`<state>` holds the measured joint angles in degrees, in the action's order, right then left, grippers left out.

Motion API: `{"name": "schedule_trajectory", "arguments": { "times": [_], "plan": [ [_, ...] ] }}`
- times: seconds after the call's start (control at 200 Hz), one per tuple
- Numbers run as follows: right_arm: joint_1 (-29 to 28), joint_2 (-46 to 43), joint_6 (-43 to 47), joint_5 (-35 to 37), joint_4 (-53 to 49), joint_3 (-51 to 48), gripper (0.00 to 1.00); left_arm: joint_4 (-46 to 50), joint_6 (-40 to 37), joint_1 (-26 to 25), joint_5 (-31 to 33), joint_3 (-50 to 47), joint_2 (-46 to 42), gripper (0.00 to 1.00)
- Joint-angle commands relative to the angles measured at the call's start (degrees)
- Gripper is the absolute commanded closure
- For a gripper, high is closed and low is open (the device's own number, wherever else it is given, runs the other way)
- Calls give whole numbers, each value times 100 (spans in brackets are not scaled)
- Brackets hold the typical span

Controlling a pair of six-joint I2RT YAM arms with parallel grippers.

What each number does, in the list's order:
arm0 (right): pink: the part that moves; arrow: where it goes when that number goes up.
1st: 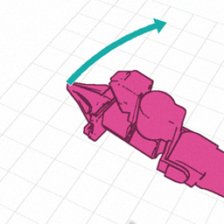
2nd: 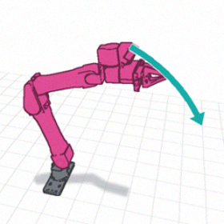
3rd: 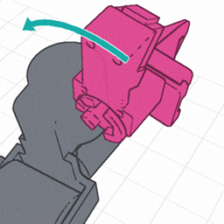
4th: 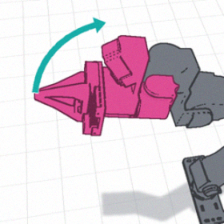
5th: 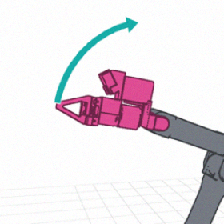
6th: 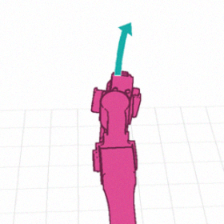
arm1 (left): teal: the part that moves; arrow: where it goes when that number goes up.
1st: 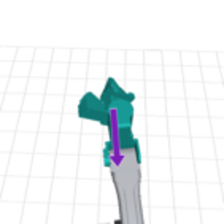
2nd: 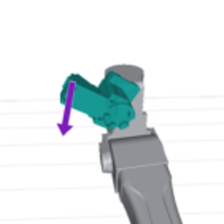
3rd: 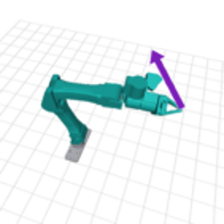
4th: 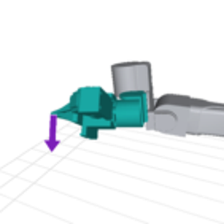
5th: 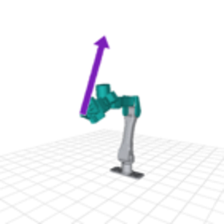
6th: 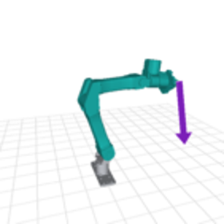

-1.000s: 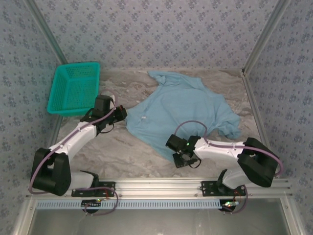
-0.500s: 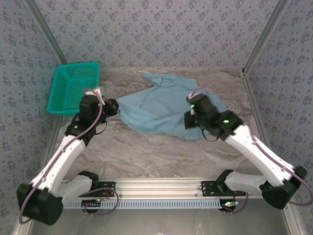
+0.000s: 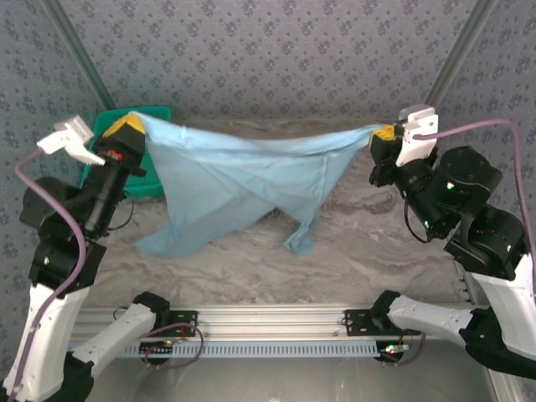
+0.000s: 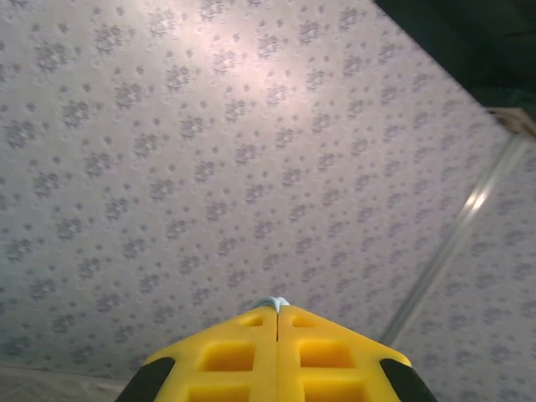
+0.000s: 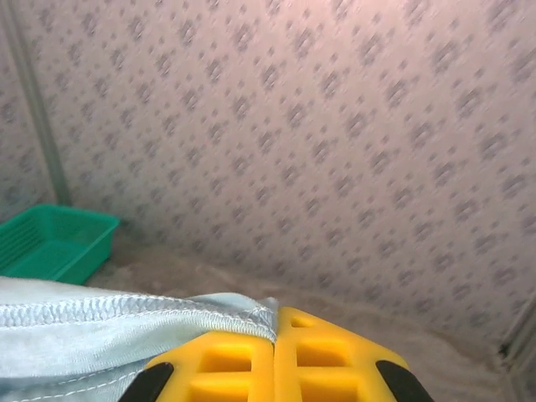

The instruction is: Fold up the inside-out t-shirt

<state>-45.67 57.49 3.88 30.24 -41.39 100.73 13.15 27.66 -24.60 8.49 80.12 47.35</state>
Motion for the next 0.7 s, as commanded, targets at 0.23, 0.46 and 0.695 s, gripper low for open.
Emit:
{"name": "schedule_trajectory", "arguments": {
  "times": [0.23,0.46,0.695],
  "plan": [
    [2896,2687,-360,-2144,1430,2008,100,176,-390,1500,-663,2009,2986,100],
    [2981,4730,-385,-2605,1462,5240,100,338,-643,1749,-1314,4417,4370,100],
    [2946,4407,-375,-2848,1712,5069,100,1178,-722,1772,-1723,5399,4579,100]
  ]
}}
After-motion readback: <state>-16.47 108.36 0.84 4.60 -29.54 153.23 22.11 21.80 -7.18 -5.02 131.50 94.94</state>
